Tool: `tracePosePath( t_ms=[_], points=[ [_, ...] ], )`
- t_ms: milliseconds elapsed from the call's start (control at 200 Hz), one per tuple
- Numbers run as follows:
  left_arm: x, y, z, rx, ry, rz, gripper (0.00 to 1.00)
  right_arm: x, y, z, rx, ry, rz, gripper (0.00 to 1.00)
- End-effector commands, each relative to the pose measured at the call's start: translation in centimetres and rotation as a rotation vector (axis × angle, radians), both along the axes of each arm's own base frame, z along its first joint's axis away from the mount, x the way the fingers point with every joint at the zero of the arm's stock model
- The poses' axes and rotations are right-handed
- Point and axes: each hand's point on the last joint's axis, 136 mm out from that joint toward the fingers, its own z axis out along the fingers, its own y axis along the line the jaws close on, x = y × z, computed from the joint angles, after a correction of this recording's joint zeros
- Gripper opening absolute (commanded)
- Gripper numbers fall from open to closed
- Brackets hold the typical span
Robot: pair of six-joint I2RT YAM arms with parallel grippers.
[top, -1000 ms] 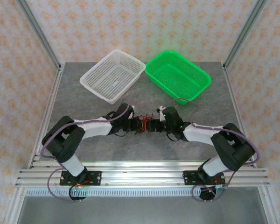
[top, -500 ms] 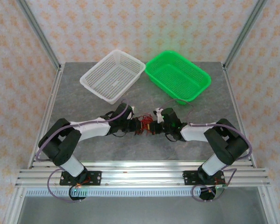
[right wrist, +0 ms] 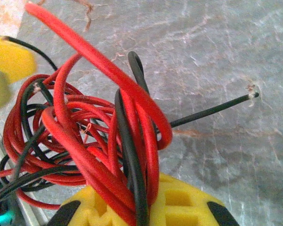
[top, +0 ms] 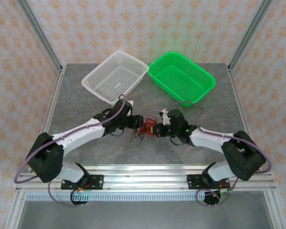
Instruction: Untangle the cables
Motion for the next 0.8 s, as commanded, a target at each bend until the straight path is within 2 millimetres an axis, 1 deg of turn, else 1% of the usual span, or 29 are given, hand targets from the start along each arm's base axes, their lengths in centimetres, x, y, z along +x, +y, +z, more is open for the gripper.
tracePosePath(
  t_ms=[0, 75, 140, 200, 270, 325, 390, 541, 656, 796],
  points=[
    [0.0, 0.7, 2.8, 0.029, -0.065, -0.001, 0.67, 0.0, -1.5, 0.3, 0.045, 0.15, -0.215, 0.0],
    [-0.5, 0.3, 4.4, 0.018, -0.086, -0.015, 0.68, 0.5, -2.8, 0.5, 0.059, 0.16, -0.333, 0.0],
    [-1.1, 0.0, 5.3, 0.022, -0.094, -0.022, 0.68, 1.1, -3.9, 0.9, 0.065, 0.153, -0.428, 0.0],
    [-1.7, -0.4, 5.8, 0.022, -0.094, -0.031, 0.68, 1.5, -4.5, 1.5, 0.088, 0.14, -0.49, 0.0],
    [-2.4, -0.9, 5.8, 0.012, -0.084, -0.031, 0.68, 1.9, -4.9, 2.0, 0.116, 0.13, -0.541, 0.0],
    [-2.7, -1.3, 5.6, 0.009, -0.08, -0.027, 0.68, 2.0, -5.1, 2.2, 0.127, 0.129, -0.563, 0.0],
    [-3.0, -1.9, 5.4, -0.007, -0.079, -0.023, 0.68, 1.9, -5.3, 1.8, 0.125, 0.136, -0.584, 0.0],
    [-3.5, -4.8, 5.2, -0.117, -0.073, -0.031, 0.68, 1.7, -5.3, 0.7, 0.131, 0.159, -0.594, 0.0],
    [-2.8, -5.8, 3.8, -0.132, -0.058, -0.008, 0.68, 1.4, -4.8, 0.5, 0.15, 0.17, -0.575, 0.0],
    [-1.6, -6.3, 1.7, -0.104, -0.047, 0.032, 0.68, 1.2, -4.4, 0.6, 0.163, 0.167, -0.552, 0.0]
  ],
)
